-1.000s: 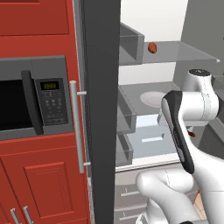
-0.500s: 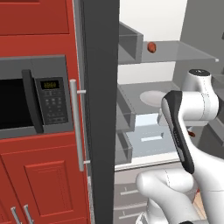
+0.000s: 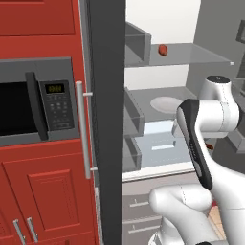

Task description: Retrieve the chicken drumstick from the fridge and place it on the cutting board.

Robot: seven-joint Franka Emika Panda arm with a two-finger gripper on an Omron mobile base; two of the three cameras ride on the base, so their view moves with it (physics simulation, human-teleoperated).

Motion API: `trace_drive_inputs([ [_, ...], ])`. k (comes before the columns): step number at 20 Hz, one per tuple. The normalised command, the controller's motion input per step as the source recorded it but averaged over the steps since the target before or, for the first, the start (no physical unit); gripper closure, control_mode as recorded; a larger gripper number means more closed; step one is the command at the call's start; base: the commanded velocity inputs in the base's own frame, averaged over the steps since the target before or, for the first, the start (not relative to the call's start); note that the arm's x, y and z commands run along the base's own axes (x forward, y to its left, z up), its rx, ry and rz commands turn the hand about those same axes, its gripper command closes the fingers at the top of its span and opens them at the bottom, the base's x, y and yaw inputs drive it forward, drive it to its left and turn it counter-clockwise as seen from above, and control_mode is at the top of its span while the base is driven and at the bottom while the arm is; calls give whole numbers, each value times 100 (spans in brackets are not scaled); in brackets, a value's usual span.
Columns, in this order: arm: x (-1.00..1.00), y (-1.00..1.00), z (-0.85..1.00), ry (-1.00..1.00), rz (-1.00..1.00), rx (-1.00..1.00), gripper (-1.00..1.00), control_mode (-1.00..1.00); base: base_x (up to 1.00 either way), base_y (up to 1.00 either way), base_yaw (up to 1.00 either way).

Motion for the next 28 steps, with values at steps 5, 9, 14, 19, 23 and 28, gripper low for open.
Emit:
trace_drive_inputs([
  [5, 0, 0, 0, 0, 0, 0, 100, 100, -58, 0, 0],
  [9, 0, 0, 0, 0, 0, 0, 100, 100, -71, -3, 0],
  [14, 0, 0, 0, 0, 0, 0, 100, 100, -66, -14, 0],
  [19, 0, 0, 0, 0, 0, 0, 100, 100, -45, -29, 0],
  [23, 0, 0, 0, 0, 0, 0, 100, 100, 0, -61, 0],
  [28, 0, 0, 0, 0, 0, 0, 100, 100, 0, -91, 0],
])
